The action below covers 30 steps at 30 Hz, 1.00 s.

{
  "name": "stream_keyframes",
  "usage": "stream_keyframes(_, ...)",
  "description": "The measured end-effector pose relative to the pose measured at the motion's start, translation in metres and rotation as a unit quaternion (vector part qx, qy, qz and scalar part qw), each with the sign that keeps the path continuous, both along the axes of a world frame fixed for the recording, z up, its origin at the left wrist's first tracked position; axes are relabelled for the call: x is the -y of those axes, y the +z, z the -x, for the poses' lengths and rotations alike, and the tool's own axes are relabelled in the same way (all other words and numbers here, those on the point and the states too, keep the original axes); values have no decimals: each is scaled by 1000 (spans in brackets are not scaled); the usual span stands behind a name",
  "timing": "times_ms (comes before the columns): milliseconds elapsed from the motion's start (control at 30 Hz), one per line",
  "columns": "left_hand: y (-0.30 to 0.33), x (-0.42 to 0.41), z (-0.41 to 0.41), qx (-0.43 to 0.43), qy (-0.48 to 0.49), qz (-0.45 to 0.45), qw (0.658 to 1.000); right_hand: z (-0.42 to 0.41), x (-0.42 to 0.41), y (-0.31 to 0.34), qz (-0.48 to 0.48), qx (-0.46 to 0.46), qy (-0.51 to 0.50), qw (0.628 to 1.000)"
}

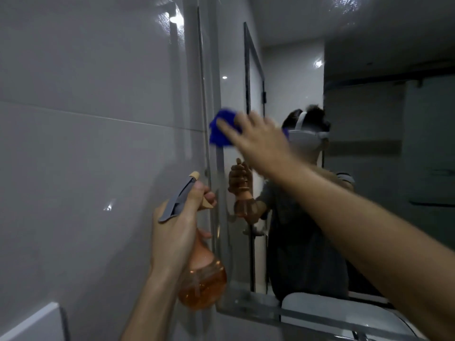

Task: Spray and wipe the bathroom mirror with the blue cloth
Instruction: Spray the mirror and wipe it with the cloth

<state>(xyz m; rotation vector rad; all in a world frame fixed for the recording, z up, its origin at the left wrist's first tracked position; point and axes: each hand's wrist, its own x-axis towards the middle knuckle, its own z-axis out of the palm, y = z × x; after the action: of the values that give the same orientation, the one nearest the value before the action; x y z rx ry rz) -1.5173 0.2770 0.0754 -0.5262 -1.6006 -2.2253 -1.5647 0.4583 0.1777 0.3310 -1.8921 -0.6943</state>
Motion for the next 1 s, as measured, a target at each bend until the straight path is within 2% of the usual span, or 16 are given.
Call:
stream_keyframes(67,-2,6,-12,-78,34,14,996,-2,-1,44,95,-59,-5,994)
stream_keyframes(133,0,11,-21,-108,41,6,993,-1,9,71,154,-106,-11,982)
stream_keyframes(233,4,8,-12,-90,68,-4,994,11,23,42,119,-69,3,990)
stream_keyframes(400,2,-3,-11,-21,65,-18,998,16,24,-83,-19,40,42,998)
stream_keyframes(500,-7,-3,-15,-5,58,5,998,0,1,-150,-74,141,19,987)
stream_keyframes(600,-15,-4,-25,5,41,23,999,-17,-12,-166,-80,161,-7,984)
stream_keyframes(700,-20,-11,-35,5,38,33,999,-33,-26,-147,-61,117,1,991)
stream_keyframes(833,-27,-30,-52,0,18,48,999,-75,-71,-105,23,31,-9,999)
stream_keyframes(933,-31,-52,-67,-8,-3,64,998,-114,-107,-84,159,-24,5,987)
stream_keyframes(1000,-34,-69,-79,-11,-25,67,997,-143,-132,-77,260,-61,38,963)
